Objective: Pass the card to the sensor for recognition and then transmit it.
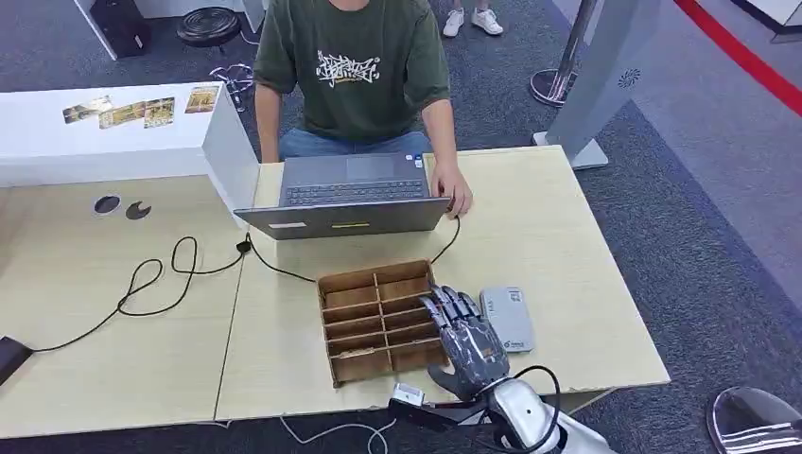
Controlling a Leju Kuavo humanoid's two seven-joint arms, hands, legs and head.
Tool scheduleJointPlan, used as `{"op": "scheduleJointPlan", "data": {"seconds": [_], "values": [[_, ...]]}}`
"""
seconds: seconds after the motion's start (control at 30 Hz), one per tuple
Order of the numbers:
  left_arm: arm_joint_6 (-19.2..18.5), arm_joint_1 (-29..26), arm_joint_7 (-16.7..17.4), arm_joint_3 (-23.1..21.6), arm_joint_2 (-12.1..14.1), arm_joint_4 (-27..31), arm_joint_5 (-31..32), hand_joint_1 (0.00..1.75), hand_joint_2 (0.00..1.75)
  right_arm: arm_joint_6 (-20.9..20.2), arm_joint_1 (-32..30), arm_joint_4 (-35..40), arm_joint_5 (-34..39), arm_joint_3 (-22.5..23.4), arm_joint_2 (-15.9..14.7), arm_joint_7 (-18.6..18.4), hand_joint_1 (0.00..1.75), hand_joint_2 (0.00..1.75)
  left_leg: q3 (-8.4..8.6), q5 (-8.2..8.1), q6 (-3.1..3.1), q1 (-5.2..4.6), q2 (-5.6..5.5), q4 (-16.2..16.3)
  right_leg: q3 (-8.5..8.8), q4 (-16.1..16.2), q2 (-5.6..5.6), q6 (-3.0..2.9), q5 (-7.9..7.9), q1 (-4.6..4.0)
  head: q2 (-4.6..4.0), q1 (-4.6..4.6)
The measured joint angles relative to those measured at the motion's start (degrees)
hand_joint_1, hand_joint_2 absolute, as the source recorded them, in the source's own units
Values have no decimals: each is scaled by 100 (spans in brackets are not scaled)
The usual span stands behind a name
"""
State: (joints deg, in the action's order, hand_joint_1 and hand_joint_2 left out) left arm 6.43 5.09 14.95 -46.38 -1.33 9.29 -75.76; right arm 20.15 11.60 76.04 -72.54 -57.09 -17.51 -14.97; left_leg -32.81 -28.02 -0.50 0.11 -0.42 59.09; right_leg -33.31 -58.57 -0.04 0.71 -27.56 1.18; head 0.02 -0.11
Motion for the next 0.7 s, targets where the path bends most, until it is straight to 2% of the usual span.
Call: {"op": "scheduleJointPlan", "data": {"seconds": [0.27, 0.7], "values": [[0, -2, -7, 0, 2, 0, -33, 0, 0, -20, -10, 157, 4, -4, -148, -44, 0, 175, 0, 0, 0, 0, 0, 0, 0, 0, 0, 0, 0, 0, 0, 0], [0, -2, -15, 0, 2, 0, -66, 0, 0, -111, -8, 175, 52, -7, -155, -44, 0, 175, 0, 0, 0, 0, 0, 0, 0, 0, 0, 0, 0, 0, -2, 0]]}}
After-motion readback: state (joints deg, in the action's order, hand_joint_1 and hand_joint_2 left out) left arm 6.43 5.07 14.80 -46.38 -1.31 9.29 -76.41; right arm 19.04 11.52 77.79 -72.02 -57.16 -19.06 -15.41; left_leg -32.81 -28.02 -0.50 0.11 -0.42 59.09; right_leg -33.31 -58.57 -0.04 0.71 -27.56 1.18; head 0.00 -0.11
